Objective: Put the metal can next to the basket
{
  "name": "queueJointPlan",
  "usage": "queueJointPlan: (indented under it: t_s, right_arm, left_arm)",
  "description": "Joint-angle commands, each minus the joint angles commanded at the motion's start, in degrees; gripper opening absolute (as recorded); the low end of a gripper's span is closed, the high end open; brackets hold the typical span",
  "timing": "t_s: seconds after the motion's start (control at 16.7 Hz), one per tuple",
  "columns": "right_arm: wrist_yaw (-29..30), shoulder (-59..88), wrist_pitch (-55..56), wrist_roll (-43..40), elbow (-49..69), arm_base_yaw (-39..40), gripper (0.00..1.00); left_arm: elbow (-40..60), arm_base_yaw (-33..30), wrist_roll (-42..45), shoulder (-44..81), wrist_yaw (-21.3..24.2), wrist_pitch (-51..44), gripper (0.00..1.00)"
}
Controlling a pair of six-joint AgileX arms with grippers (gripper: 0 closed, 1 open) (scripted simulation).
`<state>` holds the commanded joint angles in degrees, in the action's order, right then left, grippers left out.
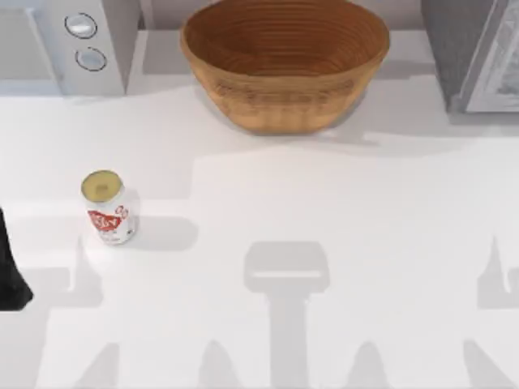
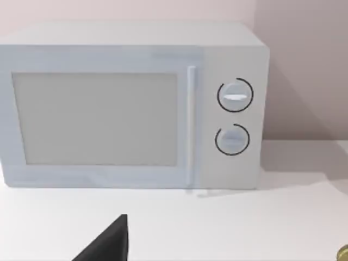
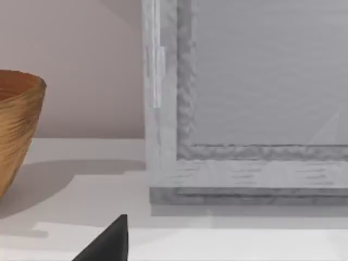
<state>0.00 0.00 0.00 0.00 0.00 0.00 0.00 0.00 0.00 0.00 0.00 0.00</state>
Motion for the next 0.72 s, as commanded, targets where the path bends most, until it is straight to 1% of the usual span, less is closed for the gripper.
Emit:
queueJointPlan:
  t_s: [0.18, 0.3, 0.72]
  right_arm:
    - [0.0, 0.0, 0.0, 0.0, 0.0, 0.0, 1.00]
    - [0.0, 0.0, 0.0, 0.0, 0.0, 0.0, 1.00]
    - [0.0, 0.0, 0.0, 0.0, 0.0, 0.0, 1.00]
  left_arm:
    - [0.3, 0.0, 0.1, 0.3, 0.0, -0.2, 1.00]
    - [2.5, -0.2, 0.8, 2.5, -0.2, -1.5, 1.00]
    - [17.4, -2.6, 5.6, 19.9, -0.1, -12.2, 1.00]
